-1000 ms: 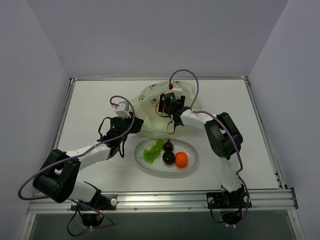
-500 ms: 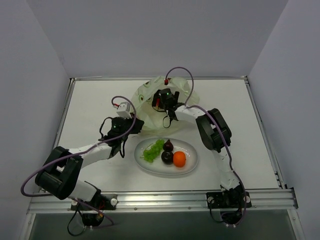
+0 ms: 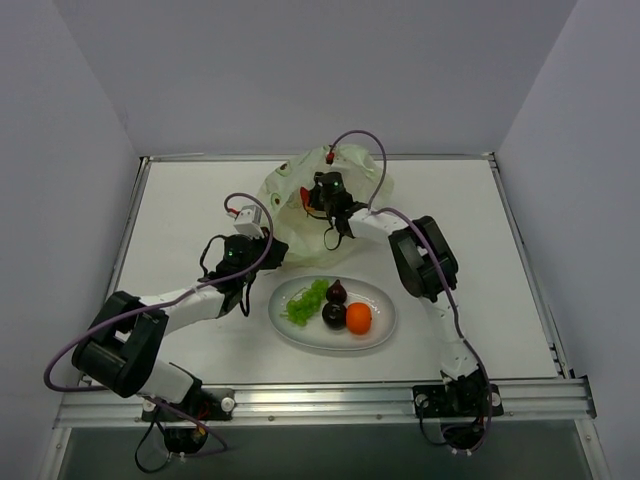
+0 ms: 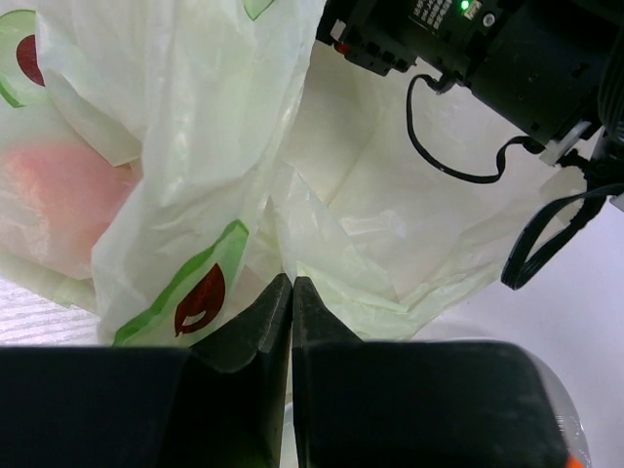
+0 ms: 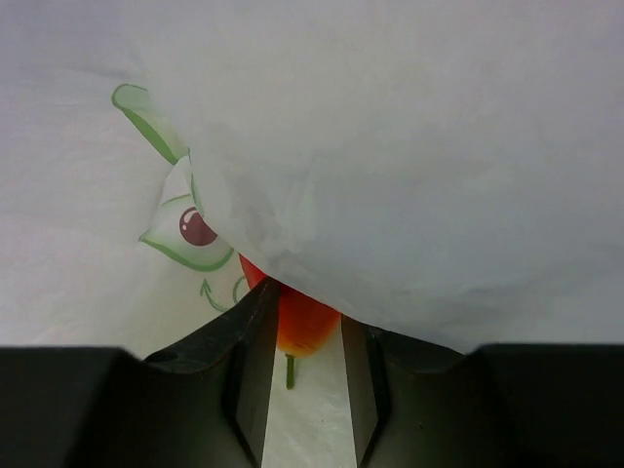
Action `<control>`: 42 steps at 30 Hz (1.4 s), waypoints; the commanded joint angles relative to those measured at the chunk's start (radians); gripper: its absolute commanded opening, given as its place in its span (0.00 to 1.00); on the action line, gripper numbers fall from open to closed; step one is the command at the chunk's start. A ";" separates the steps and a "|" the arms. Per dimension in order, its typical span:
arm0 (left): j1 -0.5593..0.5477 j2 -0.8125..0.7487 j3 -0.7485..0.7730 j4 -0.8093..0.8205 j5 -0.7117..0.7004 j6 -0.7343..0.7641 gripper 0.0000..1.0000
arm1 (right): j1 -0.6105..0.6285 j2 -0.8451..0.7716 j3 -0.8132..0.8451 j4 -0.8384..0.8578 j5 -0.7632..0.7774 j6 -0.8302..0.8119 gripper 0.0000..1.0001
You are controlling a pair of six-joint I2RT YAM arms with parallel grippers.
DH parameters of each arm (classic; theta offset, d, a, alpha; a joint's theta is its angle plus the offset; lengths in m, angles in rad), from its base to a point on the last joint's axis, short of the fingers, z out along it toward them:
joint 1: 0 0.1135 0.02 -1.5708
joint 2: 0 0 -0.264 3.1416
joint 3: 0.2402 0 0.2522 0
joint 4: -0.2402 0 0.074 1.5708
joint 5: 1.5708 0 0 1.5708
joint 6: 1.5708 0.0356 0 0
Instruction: Take the fake fruits out of the plastic bag
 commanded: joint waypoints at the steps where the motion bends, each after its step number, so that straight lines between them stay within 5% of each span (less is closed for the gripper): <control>1: 0.001 -0.006 0.035 0.041 0.000 0.016 0.02 | -0.006 -0.123 -0.078 0.042 -0.041 -0.003 0.27; 8: 0.003 -0.019 0.031 0.044 0.003 0.010 0.02 | 0.001 -0.301 -0.270 0.065 -0.032 0.020 0.27; 10: 0.000 -0.030 0.029 0.044 0.004 0.010 0.02 | 0.009 -0.320 -0.293 0.059 -0.008 0.029 0.35; 12: 0.000 -0.033 0.029 0.042 0.006 0.010 0.02 | 0.017 -0.294 -0.284 0.055 0.017 0.039 0.53; 17: 0.000 -0.035 0.029 0.044 0.006 0.010 0.02 | 0.029 -0.161 -0.128 0.025 0.022 0.022 0.73; 24: 0.000 -0.015 0.029 0.051 0.007 0.005 0.02 | 0.024 0.119 0.210 -0.106 0.098 -0.036 0.84; 28: 0.000 0.013 0.035 0.062 0.016 -0.001 0.02 | 0.030 0.188 0.297 -0.079 0.081 -0.038 0.71; 32: 0.001 0.025 0.037 0.059 0.010 0.004 0.02 | 0.032 0.110 0.190 0.031 0.065 -0.024 0.37; 42: 0.001 0.010 0.040 0.052 0.004 0.010 0.02 | 0.030 -0.289 -0.253 0.099 -0.151 -0.014 0.31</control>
